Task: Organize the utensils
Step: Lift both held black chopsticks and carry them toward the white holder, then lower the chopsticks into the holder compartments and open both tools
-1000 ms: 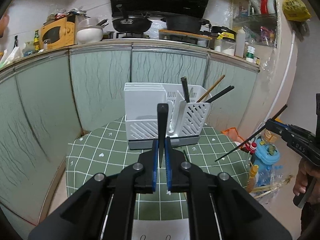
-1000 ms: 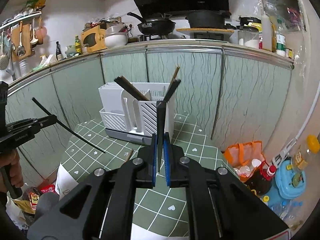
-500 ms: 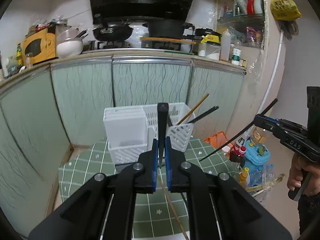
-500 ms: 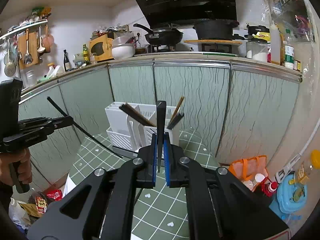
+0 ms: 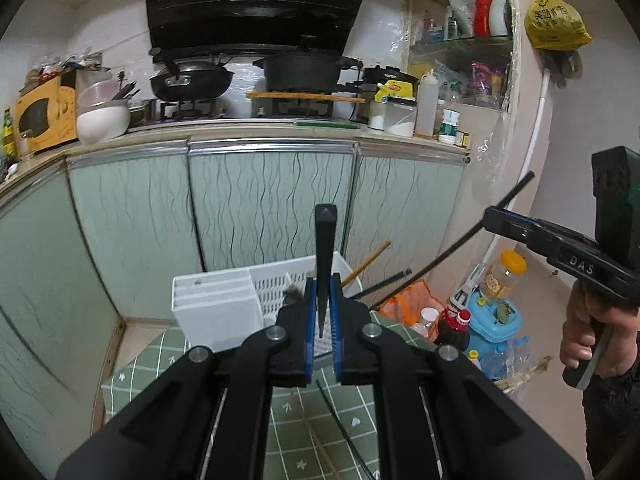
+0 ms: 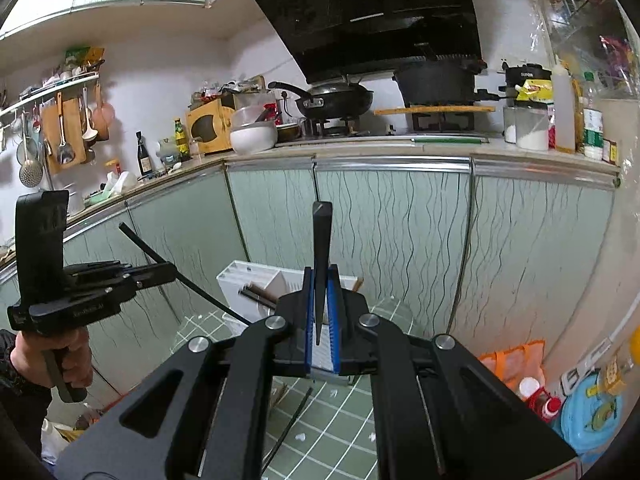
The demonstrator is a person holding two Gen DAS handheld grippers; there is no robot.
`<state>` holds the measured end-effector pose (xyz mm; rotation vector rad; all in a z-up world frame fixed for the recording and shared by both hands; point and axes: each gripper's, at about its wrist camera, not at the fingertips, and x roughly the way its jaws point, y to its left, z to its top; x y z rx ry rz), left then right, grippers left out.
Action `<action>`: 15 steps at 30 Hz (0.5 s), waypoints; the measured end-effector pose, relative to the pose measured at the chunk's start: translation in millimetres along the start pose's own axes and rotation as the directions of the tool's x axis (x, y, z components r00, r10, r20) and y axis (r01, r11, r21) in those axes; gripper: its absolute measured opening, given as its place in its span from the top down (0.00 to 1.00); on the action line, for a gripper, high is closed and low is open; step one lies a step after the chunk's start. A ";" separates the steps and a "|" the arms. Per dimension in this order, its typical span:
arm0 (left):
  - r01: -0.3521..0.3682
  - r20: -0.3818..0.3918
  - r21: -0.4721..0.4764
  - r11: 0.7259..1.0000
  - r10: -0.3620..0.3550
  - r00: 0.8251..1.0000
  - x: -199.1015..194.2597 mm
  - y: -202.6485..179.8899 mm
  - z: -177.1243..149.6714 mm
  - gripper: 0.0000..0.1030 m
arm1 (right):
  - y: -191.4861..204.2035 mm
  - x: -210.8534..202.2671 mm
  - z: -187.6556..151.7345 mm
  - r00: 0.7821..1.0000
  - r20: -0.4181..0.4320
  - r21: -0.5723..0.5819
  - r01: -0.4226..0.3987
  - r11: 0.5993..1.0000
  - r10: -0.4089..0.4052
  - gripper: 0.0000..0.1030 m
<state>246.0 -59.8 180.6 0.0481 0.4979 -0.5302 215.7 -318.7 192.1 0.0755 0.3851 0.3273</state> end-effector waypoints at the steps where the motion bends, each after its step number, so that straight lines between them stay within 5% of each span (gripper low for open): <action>1: 0.003 0.002 0.000 1.000 -0.003 1.000 3.3 -0.2 3.9 0.92 | -1.0 3.5 4.1 1.000 0.000 -0.001 -0.002 1.000 0.002 0.94; 15: 0.046 -0.003 -0.006 0.999 -0.046 0.999 60.8 16.2 42.3 0.92 | -23.4 70.3 29.5 0.999 -0.030 -0.008 -0.022 1.000 0.022 0.94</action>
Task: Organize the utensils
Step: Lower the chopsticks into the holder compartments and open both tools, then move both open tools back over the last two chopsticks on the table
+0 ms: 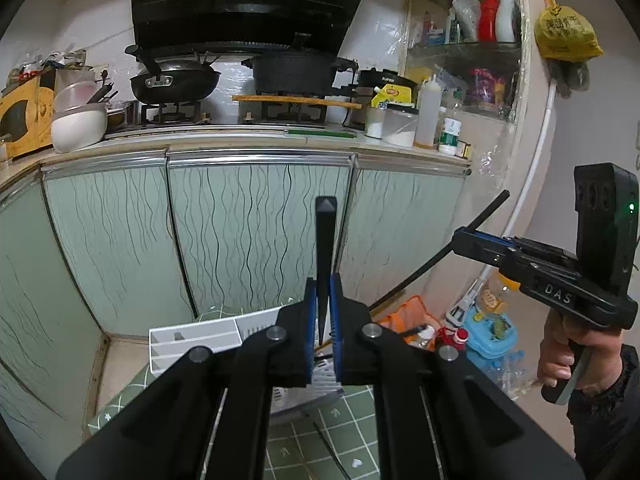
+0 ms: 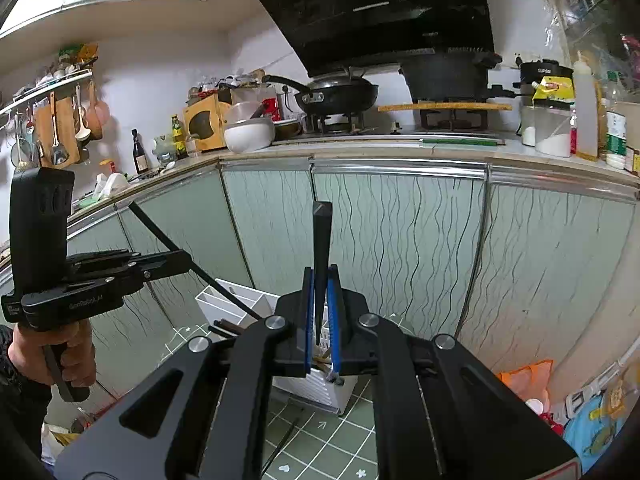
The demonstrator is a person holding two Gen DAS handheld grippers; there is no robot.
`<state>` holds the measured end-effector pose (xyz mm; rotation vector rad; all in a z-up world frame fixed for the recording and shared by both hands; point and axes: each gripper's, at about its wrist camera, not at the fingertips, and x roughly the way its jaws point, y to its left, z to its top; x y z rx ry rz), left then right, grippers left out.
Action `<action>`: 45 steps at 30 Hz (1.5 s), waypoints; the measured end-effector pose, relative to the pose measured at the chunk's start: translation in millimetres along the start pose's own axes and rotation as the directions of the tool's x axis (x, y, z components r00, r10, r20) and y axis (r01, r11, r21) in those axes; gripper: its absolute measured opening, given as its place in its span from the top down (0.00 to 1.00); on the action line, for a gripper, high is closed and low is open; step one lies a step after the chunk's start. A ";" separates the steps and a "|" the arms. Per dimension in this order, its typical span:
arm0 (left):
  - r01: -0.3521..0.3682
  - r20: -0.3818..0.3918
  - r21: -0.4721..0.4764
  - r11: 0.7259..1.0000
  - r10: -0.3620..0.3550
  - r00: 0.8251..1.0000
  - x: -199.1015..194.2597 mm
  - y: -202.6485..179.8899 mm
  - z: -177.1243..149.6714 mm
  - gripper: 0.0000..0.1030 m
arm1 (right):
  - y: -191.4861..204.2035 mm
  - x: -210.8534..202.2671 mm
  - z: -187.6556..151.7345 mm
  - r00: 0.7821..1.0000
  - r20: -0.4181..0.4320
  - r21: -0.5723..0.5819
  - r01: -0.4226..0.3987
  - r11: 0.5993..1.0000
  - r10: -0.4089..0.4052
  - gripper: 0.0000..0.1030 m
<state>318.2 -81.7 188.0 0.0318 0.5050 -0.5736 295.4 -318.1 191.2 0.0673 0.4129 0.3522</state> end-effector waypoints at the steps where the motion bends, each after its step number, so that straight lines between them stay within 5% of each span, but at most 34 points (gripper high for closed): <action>1: -0.002 -0.007 0.001 1.000 0.002 1.000 5.3 2.2 0.1 0.92 | -2.2 6.3 0.0 1.000 -0.007 -0.002 -0.002 1.000 0.002 0.94; 16: -0.035 -0.036 0.039 0.999 0.036 0.999 48.0 19.7 -19.7 0.88 | -11.8 70.7 -17.1 0.993 -0.118 -0.059 -0.009 0.998 0.002 0.93; 17: -0.046 -0.030 0.048 0.998 0.048 0.998 47.0 19.7 -19.7 0.66 | -12.7 73.0 -18.6 0.991 -0.130 -0.061 -0.011 0.998 0.003 0.82; 18: -0.061 -0.024 0.053 0.997 0.063 0.998 44.7 19.9 -20.1 0.24 | -14.7 74.8 -19.2 0.990 -0.144 -0.056 -0.005 0.998 -0.003 0.63; 19: -0.088 -0.007 0.054 0.995 0.089 0.996 40.8 20.5 -20.0 0.07 | -15.4 73.8 -19.6 0.989 -0.145 -0.057 0.007 0.998 -0.015 0.28; 20: -0.104 0.017 0.056 0.993 0.103 0.995 36.5 20.7 -20.0 0.04 | -15.7 70.1 -19.6 0.992 -0.125 -0.067 0.025 0.997 -0.033 0.17; 23: -0.117 0.019 0.062 0.991 0.116 0.993 27.6 24.1 -20.2 0.04 | -16.0 58.5 -20.0 0.993 -0.104 -0.084 0.039 0.996 -0.047 0.07; 45: -0.175 0.050 0.029 0.984 0.173 0.984 -42.4 5.9 -65.5 0.04 | 20.4 -17.2 -53.4 0.993 -0.056 -0.117 0.094 0.989 -0.101 0.07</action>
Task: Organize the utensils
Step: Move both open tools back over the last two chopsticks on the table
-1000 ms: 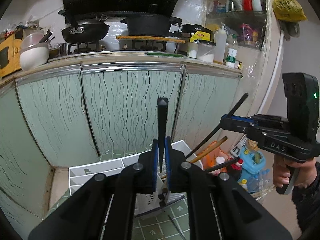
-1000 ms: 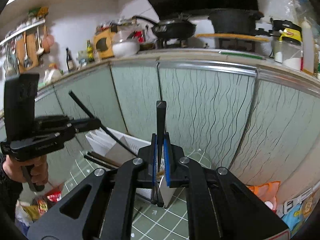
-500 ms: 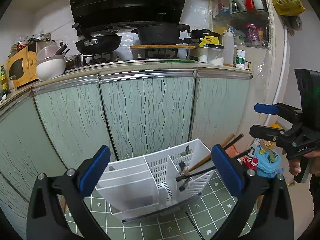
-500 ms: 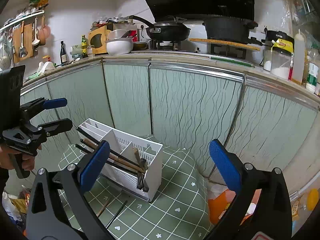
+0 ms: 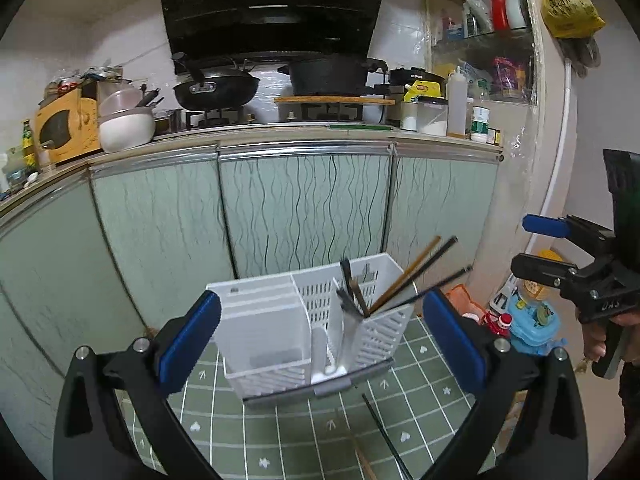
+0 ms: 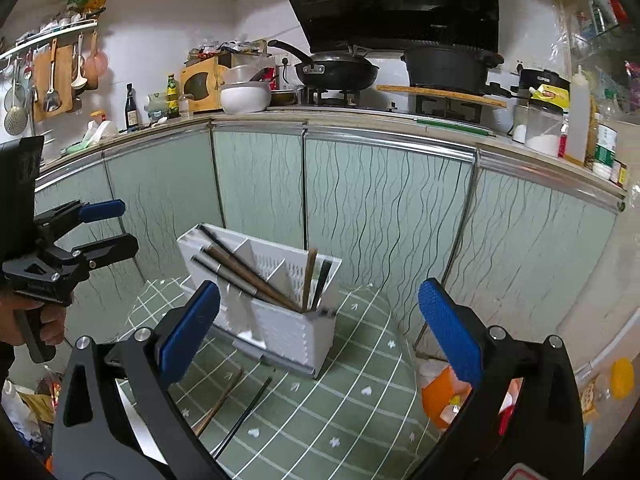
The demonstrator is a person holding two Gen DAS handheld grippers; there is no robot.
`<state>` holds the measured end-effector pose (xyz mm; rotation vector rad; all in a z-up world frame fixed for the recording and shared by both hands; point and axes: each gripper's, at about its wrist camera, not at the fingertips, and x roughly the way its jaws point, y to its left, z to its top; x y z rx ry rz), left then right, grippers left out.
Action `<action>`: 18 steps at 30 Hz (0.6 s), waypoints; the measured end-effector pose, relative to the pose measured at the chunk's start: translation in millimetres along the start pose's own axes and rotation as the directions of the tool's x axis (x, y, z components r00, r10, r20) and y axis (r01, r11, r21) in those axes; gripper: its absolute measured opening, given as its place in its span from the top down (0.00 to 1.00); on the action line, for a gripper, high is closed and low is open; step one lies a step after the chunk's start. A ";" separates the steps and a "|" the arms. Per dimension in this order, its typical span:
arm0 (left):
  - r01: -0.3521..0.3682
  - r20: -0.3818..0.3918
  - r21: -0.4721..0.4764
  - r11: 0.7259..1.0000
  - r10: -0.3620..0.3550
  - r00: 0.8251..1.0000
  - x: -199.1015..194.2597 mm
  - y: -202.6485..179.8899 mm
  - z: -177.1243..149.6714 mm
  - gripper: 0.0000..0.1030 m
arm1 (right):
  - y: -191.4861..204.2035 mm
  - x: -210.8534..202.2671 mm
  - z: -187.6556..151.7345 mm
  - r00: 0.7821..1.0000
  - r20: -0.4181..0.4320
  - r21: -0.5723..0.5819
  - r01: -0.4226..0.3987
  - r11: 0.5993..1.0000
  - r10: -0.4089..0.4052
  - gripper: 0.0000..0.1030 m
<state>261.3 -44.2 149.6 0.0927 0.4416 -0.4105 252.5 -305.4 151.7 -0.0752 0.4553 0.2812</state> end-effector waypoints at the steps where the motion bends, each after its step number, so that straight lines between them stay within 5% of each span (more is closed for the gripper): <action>1: -0.005 0.003 -0.002 1.000 0.005 1.000 -5.3 -1.3 -4.3 0.04 | 2.4 -3.5 -4.5 1.000 0.001 0.001 0.004 1.000 -0.004 0.07; 18: -0.095 -0.005 -0.046 0.994 0.095 0.996 -58.4 -21.0 -91.4 0.04 | 42.6 -42.6 -102.8 0.996 -0.016 0.027 0.089 0.996 -0.089 0.07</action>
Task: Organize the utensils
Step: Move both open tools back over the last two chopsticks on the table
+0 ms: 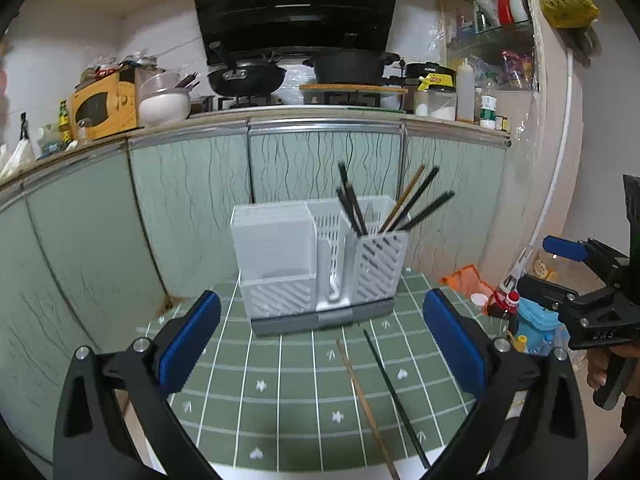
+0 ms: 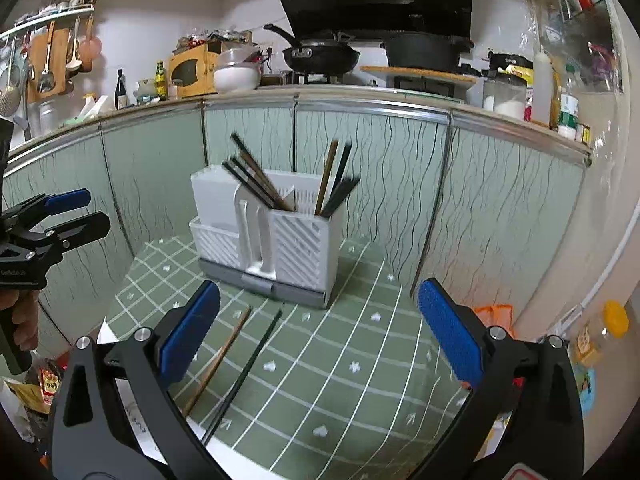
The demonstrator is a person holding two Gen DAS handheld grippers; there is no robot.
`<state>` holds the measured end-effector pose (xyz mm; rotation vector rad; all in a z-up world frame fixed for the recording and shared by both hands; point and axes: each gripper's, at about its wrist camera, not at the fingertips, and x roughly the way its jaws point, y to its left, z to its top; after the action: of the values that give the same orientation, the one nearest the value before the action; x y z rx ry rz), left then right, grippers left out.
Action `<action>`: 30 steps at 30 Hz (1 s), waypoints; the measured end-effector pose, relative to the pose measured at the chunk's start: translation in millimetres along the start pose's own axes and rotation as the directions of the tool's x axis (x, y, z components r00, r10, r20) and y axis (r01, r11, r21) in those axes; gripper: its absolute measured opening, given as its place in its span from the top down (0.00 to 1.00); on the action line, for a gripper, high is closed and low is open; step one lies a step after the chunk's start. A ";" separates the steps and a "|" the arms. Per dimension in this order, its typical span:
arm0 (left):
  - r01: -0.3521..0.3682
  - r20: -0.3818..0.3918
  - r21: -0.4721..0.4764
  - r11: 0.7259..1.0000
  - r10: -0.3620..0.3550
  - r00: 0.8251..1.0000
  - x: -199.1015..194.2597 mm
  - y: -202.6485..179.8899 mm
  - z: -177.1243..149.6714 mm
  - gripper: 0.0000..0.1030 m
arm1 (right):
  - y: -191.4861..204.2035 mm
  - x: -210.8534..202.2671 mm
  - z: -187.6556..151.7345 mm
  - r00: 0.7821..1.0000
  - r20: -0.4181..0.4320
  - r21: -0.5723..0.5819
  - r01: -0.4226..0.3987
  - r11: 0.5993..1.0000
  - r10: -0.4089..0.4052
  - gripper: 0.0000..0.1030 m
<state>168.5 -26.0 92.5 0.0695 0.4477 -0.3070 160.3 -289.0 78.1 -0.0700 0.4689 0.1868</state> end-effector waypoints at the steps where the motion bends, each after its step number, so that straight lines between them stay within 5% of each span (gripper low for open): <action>1: -0.003 -0.005 -0.006 1.000 0.003 1.000 -0.3 0.0 -6.4 0.04 | 1.2 -0.5 -4.7 1.000 -0.002 0.006 -0.003 1.000 0.003 0.07; 16: -0.039 -0.054 -0.066 0.997 0.035 0.998 -3.9 11.3 -88.9 0.04 | 32.5 2.2 -82.9 0.998 -0.057 -0.024 -0.009 1.000 0.007 0.07; 30: -0.087 -0.093 -0.020 0.996 0.084 0.992 -4.1 14.1 -139.8 0.04 | 68.0 37.7 -142.0 0.988 -0.154 -0.033 -0.026 0.999 0.020 0.15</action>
<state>111.2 7.2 -31.5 0.0795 0.5387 -0.2147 117.2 -231.8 -67.1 -0.1133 0.6207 0.2132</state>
